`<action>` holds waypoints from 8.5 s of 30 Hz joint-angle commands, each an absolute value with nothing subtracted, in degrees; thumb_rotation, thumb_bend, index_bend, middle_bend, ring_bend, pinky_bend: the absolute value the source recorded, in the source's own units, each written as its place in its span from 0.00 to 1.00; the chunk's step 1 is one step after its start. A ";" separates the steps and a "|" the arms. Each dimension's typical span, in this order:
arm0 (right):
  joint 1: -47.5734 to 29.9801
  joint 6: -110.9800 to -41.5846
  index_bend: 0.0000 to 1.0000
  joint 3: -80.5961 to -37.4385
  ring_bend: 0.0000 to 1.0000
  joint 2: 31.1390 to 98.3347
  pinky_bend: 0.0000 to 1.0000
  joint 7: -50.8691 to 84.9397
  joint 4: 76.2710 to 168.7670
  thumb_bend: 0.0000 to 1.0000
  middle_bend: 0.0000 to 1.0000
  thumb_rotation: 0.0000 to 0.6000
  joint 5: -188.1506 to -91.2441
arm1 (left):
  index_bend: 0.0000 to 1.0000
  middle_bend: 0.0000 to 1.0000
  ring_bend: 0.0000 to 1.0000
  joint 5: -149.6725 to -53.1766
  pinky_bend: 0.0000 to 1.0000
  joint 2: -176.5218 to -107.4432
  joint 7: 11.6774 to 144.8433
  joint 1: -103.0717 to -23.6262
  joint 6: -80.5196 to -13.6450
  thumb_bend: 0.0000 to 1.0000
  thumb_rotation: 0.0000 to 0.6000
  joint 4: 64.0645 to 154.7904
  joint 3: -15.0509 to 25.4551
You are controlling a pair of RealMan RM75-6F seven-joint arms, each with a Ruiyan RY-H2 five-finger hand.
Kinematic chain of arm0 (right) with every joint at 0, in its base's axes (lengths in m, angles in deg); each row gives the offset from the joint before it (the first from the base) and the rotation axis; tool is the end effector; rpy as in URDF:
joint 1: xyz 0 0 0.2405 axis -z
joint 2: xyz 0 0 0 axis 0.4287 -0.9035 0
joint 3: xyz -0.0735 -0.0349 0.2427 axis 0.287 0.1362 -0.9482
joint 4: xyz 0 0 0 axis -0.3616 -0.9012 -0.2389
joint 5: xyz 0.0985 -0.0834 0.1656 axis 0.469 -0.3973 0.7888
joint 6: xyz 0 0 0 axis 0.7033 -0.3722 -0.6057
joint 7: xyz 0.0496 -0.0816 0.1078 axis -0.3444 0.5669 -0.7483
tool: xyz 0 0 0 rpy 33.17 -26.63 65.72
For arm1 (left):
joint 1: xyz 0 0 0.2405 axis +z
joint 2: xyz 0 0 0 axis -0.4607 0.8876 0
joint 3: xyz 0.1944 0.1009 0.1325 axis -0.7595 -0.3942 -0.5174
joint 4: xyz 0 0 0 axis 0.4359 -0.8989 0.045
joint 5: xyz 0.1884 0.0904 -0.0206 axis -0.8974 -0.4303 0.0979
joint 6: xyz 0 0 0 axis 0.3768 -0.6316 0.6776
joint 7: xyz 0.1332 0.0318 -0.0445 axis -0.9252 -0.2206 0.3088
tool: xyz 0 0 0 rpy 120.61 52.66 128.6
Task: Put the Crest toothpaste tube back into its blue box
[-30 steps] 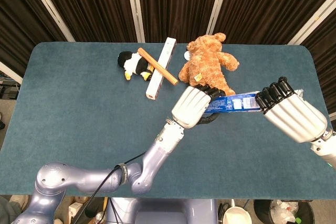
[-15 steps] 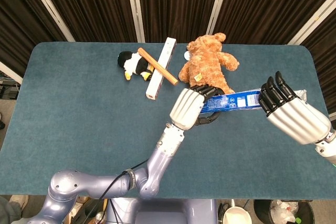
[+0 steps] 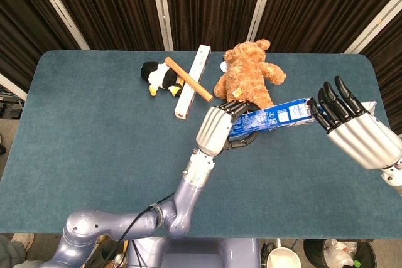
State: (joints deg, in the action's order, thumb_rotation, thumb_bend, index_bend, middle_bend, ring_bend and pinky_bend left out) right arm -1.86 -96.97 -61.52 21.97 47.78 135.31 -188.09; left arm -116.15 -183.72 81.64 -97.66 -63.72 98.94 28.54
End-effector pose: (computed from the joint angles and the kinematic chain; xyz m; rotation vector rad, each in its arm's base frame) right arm -0.1706 -0.2906 0.2806 1.7243 0.6011 0.6522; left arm 0.1114 0.3306 -0.0590 -1.4044 -0.9989 -2.0901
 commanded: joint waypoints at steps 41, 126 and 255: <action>-0.64 -103.02 0.00 -64.94 0.10 21.17 0.06 51.28 134.52 0.41 0.20 1.00 -186.01 | 0.36 0.50 0.45 -122.68 0.55 -186.53 91.03 -102.57 -67.71 0.55 1.00 92.64 31.98; 1.48 -104.89 0.00 -64.22 0.10 24.74 0.06 50.24 132.08 0.41 0.20 1.00 -182.34 | 0.34 0.48 0.42 -121.97 0.56 -181.91 116.09 -83.51 -89.31 0.54 1.00 91.53 27.26; 15.83 -106.53 0.00 -54.86 0.03 34.47 0.06 36.20 152.10 0.41 0.10 1.00 -168.35 | 0.05 0.05 0.04 -127.75 0.06 -131.84 75.56 -47.08 -74.77 0.15 1.00 130.70 -4.60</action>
State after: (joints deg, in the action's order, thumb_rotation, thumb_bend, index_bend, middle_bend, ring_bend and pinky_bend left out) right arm 13.56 -107.24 -56.74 33.75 39.64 149.59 -170.56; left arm -127.13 -134.61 77.45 -50.40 -70.95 127.71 -3.71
